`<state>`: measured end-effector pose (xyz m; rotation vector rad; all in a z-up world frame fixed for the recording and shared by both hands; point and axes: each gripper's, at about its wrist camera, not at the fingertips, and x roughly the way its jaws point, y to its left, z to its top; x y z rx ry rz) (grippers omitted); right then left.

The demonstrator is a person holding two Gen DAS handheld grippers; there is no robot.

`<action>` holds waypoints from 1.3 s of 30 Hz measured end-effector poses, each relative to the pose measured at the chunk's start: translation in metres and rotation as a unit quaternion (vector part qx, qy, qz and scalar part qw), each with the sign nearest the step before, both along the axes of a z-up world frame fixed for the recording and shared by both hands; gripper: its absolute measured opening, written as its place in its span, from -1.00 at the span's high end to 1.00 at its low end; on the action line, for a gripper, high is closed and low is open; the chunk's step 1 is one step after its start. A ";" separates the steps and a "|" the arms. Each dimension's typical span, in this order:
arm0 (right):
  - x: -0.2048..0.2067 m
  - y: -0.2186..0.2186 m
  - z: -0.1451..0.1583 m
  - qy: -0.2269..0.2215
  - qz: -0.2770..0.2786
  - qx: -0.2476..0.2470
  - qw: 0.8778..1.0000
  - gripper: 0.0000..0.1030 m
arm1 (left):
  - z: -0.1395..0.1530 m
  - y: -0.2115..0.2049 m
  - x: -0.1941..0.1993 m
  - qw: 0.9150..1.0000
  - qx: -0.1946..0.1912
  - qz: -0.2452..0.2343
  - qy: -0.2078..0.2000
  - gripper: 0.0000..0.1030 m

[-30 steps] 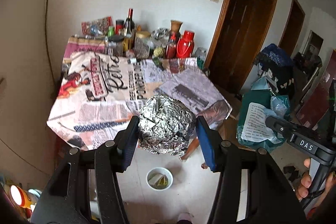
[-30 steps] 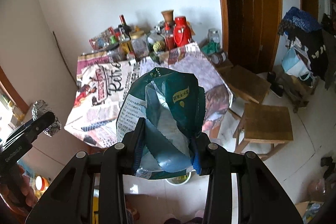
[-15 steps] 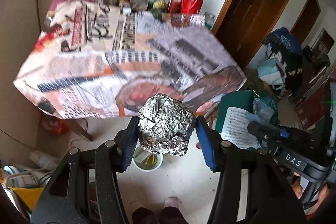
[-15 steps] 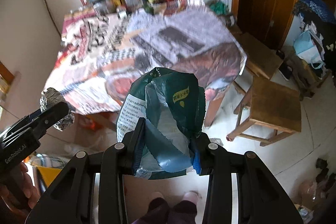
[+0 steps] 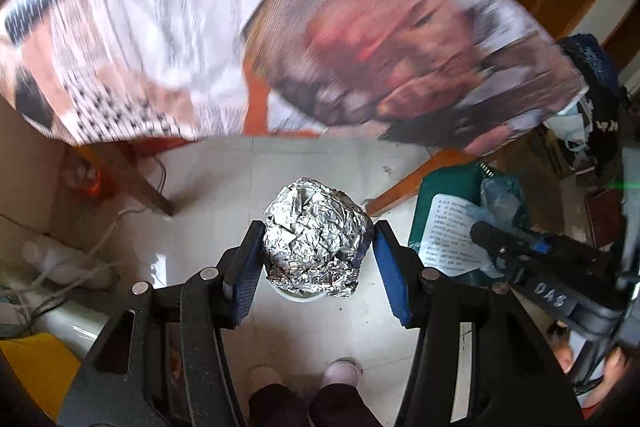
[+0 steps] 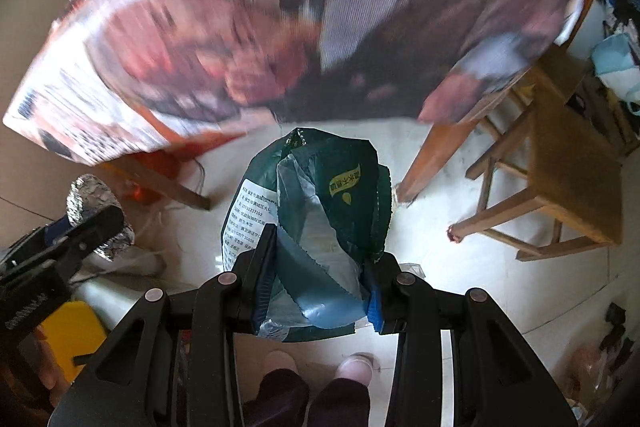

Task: Collect trash
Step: 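Carry the teal bag and foil ball with both tools down over the white bucket, then open both tools to drop the bag and foil ball into the bucket, then move both tools back up to the table toward the green jar and white vial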

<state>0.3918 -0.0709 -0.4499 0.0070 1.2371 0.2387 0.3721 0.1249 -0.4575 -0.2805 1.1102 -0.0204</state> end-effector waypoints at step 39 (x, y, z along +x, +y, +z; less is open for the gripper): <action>0.013 0.003 -0.033 0.055 0.019 -0.004 0.998 -0.14 | -0.065 -0.025 0.025 0.994 0.013 -0.051 0.099 -0.20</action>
